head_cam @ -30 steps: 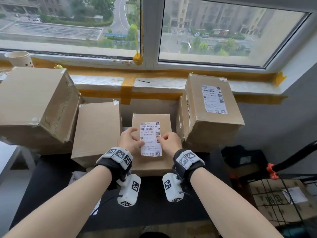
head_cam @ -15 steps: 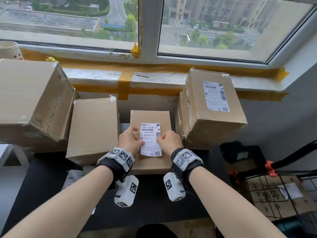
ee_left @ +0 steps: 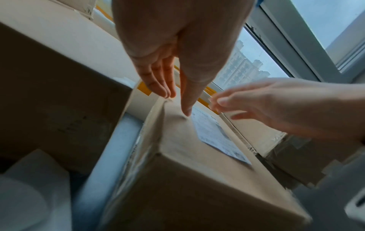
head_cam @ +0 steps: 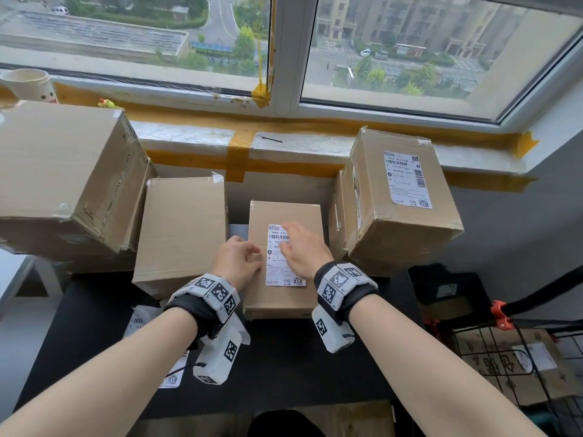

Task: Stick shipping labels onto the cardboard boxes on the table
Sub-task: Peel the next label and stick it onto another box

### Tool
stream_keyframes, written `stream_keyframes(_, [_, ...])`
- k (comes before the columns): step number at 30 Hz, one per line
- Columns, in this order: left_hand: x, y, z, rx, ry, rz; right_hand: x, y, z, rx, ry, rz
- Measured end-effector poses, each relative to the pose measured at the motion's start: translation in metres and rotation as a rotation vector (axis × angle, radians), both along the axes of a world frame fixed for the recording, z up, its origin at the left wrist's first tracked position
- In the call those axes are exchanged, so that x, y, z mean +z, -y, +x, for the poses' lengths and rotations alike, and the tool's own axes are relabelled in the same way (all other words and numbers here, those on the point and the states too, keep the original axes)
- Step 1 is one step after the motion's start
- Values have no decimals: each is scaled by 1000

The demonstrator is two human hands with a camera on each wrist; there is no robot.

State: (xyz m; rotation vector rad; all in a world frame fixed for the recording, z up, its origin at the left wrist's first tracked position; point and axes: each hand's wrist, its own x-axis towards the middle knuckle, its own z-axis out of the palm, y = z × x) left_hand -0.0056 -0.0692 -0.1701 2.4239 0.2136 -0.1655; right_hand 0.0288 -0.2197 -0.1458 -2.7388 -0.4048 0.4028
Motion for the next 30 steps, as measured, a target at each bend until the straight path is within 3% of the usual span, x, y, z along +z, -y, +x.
stream_keyframes(4, [2,-9,-12,-193,19,59,-13,-16,6,245,-182,-112])
stream_keyframes(10, [0,-16,-23,-363,-161,67,-19,8,8,135,-225,-228])
stream_keyframes(15, [-1,-16,-26,-379,-223,-12,-21,22,-14,127,-218,-230])
stream_keyframes(24, [-5,-19,-24,-415,-216,-48,-30,0,-70,325,-172,-140])
stream_keyframes(30, [-8,-16,-28,-398,-234,-69,-32,42,-86,219,-114,-181])
